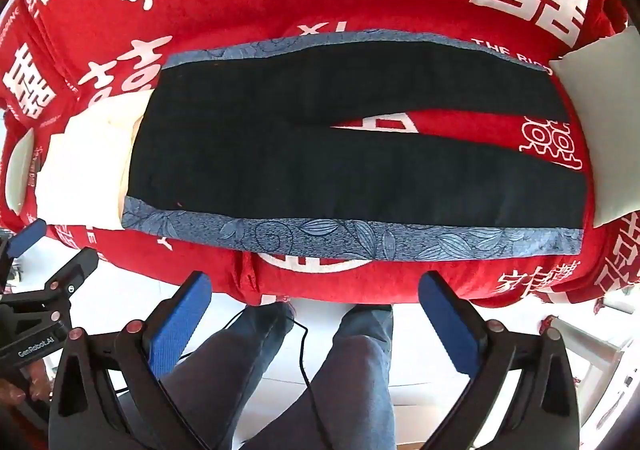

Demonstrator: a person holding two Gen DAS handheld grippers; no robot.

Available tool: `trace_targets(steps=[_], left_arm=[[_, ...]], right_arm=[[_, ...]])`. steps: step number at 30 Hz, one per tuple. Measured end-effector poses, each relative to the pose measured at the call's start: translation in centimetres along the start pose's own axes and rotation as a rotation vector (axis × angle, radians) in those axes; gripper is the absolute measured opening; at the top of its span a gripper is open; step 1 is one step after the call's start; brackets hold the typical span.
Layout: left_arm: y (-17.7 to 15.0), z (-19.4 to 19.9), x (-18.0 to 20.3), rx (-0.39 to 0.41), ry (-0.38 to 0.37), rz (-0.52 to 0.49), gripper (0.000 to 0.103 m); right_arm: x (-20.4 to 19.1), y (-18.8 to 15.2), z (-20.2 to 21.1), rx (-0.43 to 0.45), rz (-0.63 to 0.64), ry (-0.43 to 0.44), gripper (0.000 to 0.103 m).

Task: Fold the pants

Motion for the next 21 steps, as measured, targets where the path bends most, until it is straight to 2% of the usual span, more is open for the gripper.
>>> trace_targets(steps=[21], left_arm=[[-0.08, 0.36, 0.17, 0.011, 0.027, -0.006, 0.103]], right_arm=[[0.48, -0.37, 0.46, 0.012, -0.015, -0.020, 0.103]])
Point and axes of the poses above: each gripper's, at about its wrist camera, not at the fingertips, and z roughly against the way its jaws point, x to its right, y to its top, the point moved 4 cm from there along -z, roughly the way its jaws point, and after that the axes turned 8 degrees about -x, right-handed, at the moved point
